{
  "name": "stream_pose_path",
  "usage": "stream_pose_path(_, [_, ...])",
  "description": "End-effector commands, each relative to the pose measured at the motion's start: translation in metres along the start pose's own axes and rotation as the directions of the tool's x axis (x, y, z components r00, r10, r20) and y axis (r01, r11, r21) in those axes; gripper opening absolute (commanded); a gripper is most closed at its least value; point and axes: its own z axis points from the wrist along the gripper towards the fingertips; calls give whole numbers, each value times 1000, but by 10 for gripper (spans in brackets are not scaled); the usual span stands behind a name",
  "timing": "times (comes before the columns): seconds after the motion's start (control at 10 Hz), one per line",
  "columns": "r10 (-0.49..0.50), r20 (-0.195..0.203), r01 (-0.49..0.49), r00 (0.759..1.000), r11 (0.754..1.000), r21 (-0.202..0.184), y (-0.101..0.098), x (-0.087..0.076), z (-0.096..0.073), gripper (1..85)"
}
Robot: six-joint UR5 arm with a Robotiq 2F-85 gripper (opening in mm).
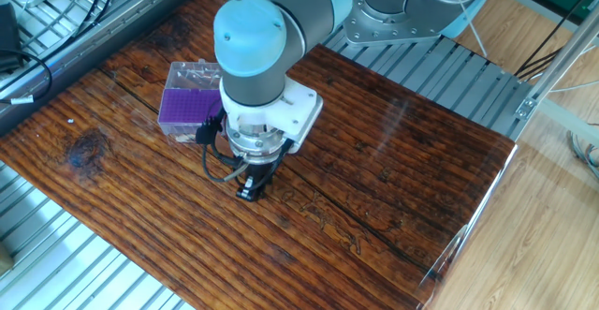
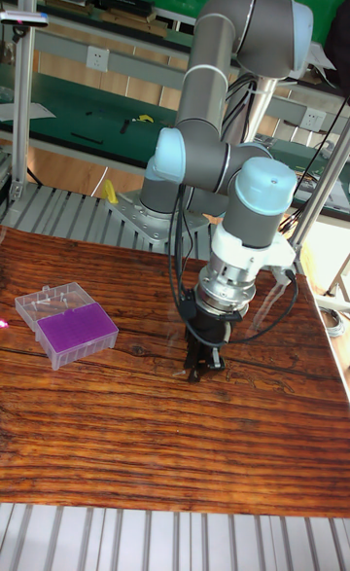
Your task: Insert a small pipette tip into the holder for small pipette tips
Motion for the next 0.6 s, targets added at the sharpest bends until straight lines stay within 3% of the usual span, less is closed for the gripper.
stream_pose_path(0.0, [-30,19,29,999,1000,4,-2,3,3,323])
stream_pose_path(0.3, [-31,47,33,998,999,-42,11,-4,3,323])
stream_pose_path(0.5, [-34,41,36,999,998,-53,18,0,3,323])
